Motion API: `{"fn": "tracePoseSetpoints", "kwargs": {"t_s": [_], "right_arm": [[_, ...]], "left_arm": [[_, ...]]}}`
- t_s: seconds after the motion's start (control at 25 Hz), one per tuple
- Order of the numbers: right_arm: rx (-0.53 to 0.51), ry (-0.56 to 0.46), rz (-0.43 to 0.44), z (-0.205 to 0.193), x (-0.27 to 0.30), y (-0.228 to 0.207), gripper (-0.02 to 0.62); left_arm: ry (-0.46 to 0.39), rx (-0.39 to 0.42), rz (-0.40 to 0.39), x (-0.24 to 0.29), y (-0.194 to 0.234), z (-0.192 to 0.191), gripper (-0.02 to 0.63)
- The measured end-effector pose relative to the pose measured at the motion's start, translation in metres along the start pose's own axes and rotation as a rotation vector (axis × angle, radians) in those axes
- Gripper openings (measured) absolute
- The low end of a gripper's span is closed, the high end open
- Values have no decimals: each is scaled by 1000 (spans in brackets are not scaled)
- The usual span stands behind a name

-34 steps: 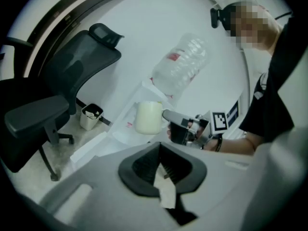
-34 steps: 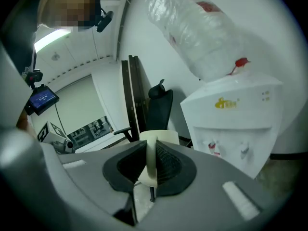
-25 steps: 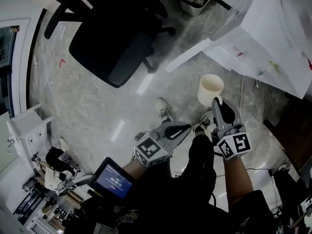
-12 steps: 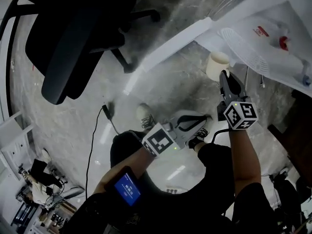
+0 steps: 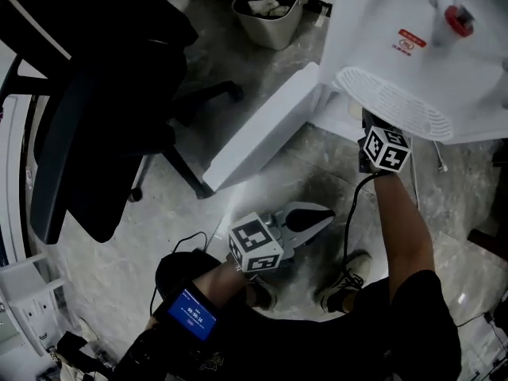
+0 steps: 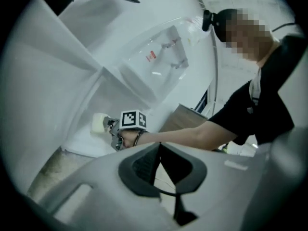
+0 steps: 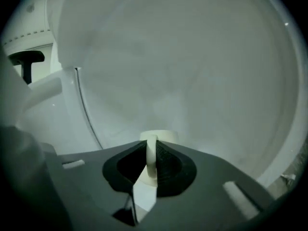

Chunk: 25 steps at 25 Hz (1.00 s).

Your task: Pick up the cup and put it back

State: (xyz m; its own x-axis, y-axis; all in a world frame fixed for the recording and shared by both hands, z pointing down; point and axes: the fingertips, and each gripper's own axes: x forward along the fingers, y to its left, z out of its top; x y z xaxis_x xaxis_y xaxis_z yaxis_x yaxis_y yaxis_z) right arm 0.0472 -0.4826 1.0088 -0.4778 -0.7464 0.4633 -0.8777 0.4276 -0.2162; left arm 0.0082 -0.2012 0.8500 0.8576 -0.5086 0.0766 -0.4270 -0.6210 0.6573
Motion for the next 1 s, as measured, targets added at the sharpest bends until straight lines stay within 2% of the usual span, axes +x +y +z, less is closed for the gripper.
{"fn": "tracePoseSetpoints", "kwargs": {"t_s": [0.24,0.44,0.56,0.84,1.0], "right_arm": [[-55,32,-40,-12,41,-21,43],[-52,19,-59,-18,39,-21,44],[-74,-7,-61,-24,28,-18,48],[-136,103,-61,-65,11,-15,65],[-113,181,-34,-85,12,-17,92]], "left_arm": [[-37,-19,-10,14,11,24,5],[-37,-35,-13,8,16,5,5],[-27,-26,-24,11,13,9,5],[3,-25,-31,20,13,13,5],[-1,-24,-45,21,10,14,5]]}}
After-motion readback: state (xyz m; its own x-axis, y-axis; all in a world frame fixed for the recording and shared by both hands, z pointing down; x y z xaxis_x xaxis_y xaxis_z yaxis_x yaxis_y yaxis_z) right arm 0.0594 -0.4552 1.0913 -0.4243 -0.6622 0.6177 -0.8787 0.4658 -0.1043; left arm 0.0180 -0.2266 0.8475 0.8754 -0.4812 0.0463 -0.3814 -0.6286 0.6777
